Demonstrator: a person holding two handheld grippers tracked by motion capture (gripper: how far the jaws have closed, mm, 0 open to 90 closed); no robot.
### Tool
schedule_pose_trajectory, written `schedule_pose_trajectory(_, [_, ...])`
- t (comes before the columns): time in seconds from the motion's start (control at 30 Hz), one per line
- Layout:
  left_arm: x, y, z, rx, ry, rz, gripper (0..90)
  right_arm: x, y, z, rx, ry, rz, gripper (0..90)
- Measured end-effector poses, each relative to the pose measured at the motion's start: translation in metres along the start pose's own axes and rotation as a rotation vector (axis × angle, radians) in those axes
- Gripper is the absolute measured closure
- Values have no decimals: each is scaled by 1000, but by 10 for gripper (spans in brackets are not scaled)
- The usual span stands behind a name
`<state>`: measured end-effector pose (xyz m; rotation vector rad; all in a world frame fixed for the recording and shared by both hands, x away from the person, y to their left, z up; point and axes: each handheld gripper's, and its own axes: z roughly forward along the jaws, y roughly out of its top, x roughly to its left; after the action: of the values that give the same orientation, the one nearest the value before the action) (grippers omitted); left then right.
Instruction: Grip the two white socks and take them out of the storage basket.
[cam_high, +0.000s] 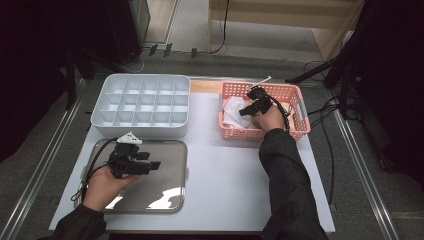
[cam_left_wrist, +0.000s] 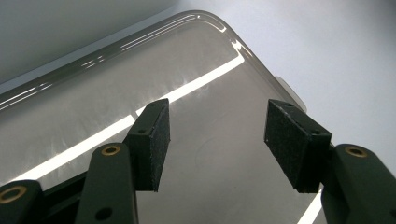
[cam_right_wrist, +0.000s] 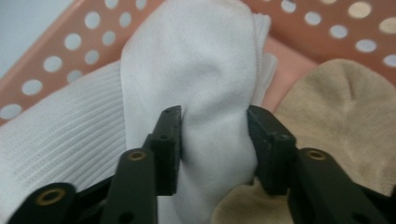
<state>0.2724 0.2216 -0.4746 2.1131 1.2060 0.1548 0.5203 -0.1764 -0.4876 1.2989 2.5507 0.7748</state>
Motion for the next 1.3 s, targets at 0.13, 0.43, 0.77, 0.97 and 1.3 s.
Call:
schedule_pose_trajectory(0.13, [0,0,-1,-4,2,-4,423,0,2,2,10,27,19,760])
schedule_pose_trajectory(0.43, [2,0,-1,-4,2,-8,423,8,12,-15,-52,56,13,815])
schedule_pose_trajectory(0.77, [1,1,1,-5,-1,-8,422,11,18,-41,-113,90,69,821])
schedule_pose_trajectory(0.97, [1,3,3,1,-5,-4,420,14,22,-56,-99,97,62,820])
schedule_pose_trajectory(1.3, [0,8,5,-21,-35,0,402,31,31,-83,-129,137,37,820])
